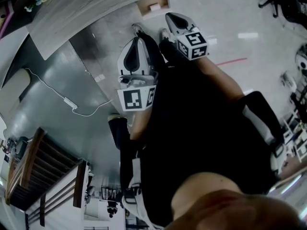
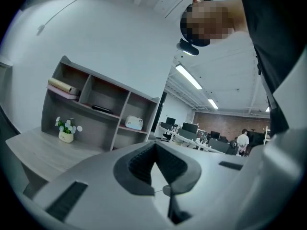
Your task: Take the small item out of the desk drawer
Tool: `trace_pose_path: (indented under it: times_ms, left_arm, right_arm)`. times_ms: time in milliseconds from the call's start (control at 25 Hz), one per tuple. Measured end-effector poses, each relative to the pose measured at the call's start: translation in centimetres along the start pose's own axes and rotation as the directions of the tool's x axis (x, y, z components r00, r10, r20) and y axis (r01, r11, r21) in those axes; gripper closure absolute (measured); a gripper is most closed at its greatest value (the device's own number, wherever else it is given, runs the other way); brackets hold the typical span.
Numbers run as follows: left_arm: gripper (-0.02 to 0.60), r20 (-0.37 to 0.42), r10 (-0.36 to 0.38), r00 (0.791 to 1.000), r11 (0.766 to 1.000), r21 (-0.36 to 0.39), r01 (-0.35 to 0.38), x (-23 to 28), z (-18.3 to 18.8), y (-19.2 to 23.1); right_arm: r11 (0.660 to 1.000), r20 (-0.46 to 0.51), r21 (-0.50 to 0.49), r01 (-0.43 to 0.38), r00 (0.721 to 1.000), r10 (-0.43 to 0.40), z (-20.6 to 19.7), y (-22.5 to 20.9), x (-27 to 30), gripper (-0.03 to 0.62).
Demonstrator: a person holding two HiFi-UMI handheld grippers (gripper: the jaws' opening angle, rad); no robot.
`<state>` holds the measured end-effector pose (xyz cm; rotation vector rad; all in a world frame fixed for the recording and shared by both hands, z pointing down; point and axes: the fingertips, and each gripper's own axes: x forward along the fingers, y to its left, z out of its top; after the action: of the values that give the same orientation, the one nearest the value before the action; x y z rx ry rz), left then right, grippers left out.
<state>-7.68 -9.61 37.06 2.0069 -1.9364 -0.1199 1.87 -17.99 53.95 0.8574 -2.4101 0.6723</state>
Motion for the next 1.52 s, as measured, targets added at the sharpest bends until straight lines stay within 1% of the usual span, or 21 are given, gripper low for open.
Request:
trace_pose_path:
  times_ms: [240,440,600,720,880,1000,1080,1400,1520]
  left_arm:
    - [0.584,-0.003,0.0,1.0,1.0,-0.021,0.0,1.9,0.2,2.6]
    - [0.584,0.02,0.035,0.999,0.997,-0.063,-0.034,3.3,0.7,5.6]
    - [0.584,0.017,0.051,0.999,0.996,-0.078,-0.05,3.8,0.3,7.3]
    - [0.584,-0.002,0.059,0.998,0.994,-0.092,-0.059,4.3,-0.5,8.4]
    - [0.584,-0.023,0.061,0.998,0.993,-0.104,-0.063,5.3,-1.7,9.7]
    - [0.584,-0.049,0.064,0.997,0.991,-0.112,-0.07,5.5,-2.9,10.3]
    - [0.584,-0.059,0.07,0.996,0.99,-0.12,-0.076,5.9,-3.4,10.7]
    - [0.584,-0.084,0.093,0.992,0.984,-0.147,-0.105,8.1,-5.8,11.2]
    - [0.584,-0.089,0.107,0.99,0.981,-0.153,-0.12,8.6,-6.2,12.0]
  right_arm:
    - [0.998,-0.126,0.042,0.036,0.992,-0.03,-3.1,-1.4,6.3,0.586]
    - [0.996,-0.265,0.049,0.076,0.962,-0.06,-7.6,-2.8,12.1,0.497]
    - [0.989,-0.376,0.048,0.142,0.92,-0.113,-12.1,-4.9,15.7,0.434]
    - [0.985,-0.451,0.037,0.168,0.882,-0.134,-15.8,-6.2,18.0,0.41]
    - [0.974,-0.53,0.003,0.226,0.826,-0.19,-19.5,-8.6,20.8,0.384]
    - [0.965,-0.58,0.016,0.263,0.788,-0.206,-22.5,-9.8,22.2,0.364]
    - [0.961,-0.606,0.013,0.275,0.767,-0.211,-23.9,-10.6,23.0,0.355]
    - [0.959,-0.665,-0.064,0.276,0.705,-0.247,-27.8,-14.4,25.8,0.345]
    - [0.959,-0.674,-0.065,0.278,0.697,-0.247,-28.5,-14.8,26.9,0.345]
